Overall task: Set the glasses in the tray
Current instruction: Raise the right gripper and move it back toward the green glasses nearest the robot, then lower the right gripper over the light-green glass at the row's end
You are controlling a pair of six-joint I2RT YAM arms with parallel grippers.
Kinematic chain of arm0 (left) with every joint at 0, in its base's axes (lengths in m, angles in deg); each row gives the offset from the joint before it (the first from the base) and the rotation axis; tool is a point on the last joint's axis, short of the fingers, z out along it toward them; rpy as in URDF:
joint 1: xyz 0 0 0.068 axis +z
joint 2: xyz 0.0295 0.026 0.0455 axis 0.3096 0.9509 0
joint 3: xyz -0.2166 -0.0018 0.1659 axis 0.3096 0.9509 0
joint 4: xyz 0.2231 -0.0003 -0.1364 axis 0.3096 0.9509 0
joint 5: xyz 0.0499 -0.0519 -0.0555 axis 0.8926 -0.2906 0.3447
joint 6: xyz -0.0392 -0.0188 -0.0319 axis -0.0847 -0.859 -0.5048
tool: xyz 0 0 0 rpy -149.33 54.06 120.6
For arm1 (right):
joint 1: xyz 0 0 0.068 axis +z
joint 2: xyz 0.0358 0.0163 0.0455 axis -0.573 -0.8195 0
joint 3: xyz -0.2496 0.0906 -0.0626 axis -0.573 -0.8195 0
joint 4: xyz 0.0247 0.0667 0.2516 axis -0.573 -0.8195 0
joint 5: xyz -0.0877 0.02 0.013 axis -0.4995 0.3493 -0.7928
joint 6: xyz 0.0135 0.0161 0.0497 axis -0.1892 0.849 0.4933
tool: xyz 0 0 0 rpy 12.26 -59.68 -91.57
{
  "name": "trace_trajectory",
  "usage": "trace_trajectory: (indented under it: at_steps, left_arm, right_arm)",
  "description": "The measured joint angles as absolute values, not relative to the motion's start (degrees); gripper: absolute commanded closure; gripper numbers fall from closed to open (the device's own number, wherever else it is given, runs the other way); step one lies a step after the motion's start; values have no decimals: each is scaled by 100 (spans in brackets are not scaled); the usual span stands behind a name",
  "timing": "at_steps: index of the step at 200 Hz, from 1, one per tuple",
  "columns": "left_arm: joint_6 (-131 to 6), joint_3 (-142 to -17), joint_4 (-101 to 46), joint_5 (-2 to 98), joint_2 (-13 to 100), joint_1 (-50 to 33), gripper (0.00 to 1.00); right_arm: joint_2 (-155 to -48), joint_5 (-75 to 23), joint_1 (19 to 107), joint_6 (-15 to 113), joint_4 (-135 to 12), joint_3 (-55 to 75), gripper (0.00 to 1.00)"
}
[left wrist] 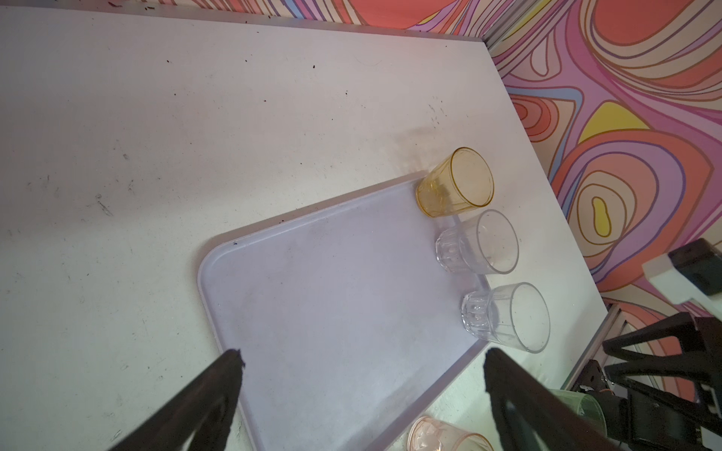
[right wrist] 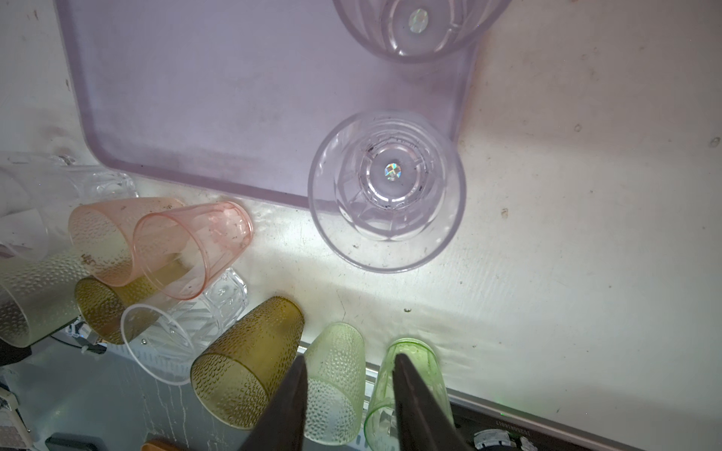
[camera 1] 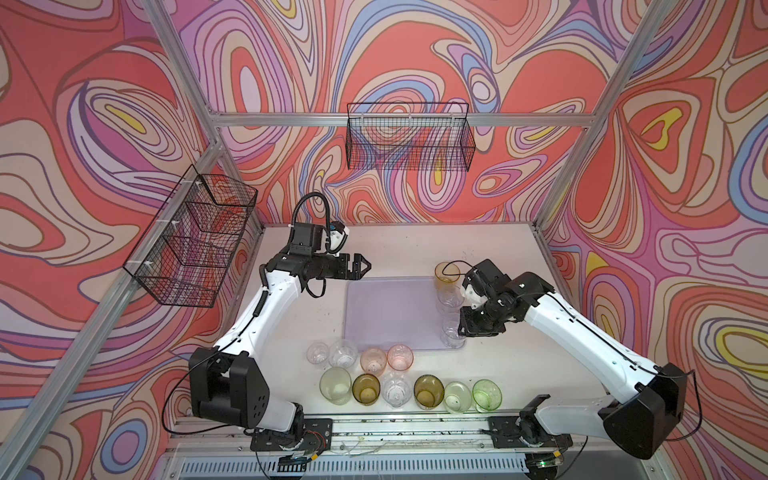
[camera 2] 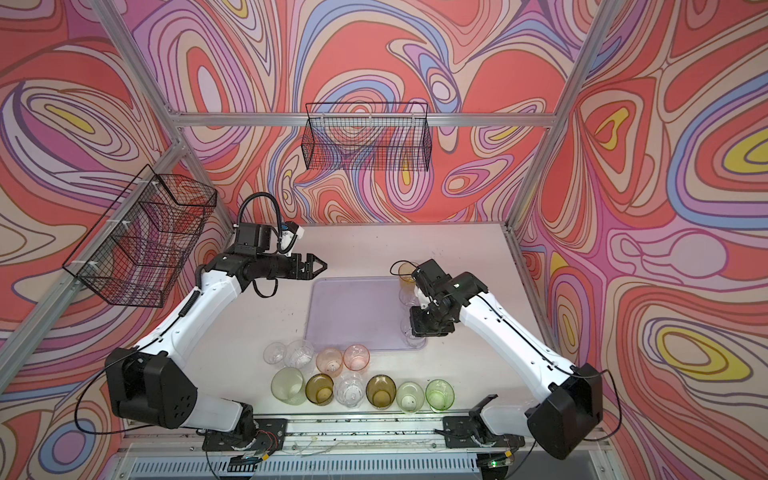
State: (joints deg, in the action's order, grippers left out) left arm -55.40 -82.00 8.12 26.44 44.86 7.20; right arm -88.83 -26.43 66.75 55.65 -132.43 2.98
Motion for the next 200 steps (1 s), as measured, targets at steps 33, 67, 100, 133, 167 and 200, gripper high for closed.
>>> trace_trajectory:
  at_steps: [33, 67, 100, 133, 167, 200]
  left_arm:
    - [-5540, -8202, 812, 2644, 4486, 720, 1]
    - [-5540, -8202, 812, 2644, 4486, 720, 1]
    - [-5540, -8200, 812, 2644, 4486, 720, 1]
    - [-5544, -8202, 812, 2642, 4486, 720, 2]
    - [-5584, -8202, 812, 2637, 4493, 720, 1]
    - [-5590, -8202, 812, 2613, 4528, 720, 2]
  right_arm:
    - [-8883, -2669, 6903, 5594, -13271, 304, 61]
    - [-8881, -2761, 7093, 5836, -13531, 320, 61]
    - [-8720, -2910, 7217, 6282, -13894, 326, 61]
    - [-8365, -3063, 7217, 6899, -14261, 158, 60]
    - [-7948, -3089, 7217, 7508, -14541, -259, 60]
    - [-7598, -3124, 7217, 7994, -14748, -627, 60]
